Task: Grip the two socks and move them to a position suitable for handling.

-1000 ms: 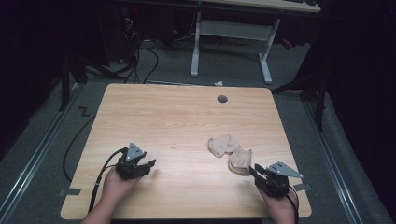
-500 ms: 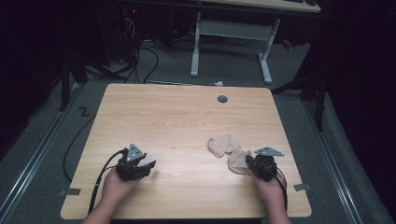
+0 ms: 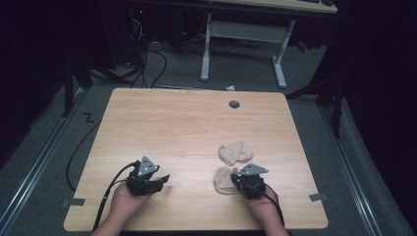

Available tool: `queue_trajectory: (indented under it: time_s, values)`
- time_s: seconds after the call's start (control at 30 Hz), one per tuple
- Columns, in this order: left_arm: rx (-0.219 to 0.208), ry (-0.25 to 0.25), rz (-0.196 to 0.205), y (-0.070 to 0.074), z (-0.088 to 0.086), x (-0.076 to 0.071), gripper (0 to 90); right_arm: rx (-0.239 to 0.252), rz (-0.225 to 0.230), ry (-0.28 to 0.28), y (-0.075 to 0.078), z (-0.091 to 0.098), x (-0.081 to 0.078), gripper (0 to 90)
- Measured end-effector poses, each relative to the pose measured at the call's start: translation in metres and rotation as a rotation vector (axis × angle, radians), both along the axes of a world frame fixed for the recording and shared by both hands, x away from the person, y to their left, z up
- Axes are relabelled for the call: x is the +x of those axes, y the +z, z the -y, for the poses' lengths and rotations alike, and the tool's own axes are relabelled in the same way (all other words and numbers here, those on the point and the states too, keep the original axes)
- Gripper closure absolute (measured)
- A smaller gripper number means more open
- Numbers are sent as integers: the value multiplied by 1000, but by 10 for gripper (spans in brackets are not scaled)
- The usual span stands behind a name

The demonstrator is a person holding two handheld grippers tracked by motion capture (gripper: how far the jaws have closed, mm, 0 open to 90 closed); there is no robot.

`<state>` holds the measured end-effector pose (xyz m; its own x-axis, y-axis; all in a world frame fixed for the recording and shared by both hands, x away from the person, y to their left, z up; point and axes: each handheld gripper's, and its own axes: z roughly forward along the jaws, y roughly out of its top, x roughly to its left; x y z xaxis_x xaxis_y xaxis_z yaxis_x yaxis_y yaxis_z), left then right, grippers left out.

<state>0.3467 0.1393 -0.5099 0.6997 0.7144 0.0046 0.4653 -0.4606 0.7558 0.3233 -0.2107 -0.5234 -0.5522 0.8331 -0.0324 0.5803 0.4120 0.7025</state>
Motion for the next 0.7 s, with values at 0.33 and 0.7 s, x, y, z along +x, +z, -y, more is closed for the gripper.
queue_trajectory:
  time_s: [0.33, 0.7]
  values:
    - [8, -27, -3, -1, 9, -4, 473, -21, 6, 127, 0, -48, -6, 899]
    - [10, -38, -7, -2, 11, -5, 467, 44, 86, 238, 22, -87, -25, 684]
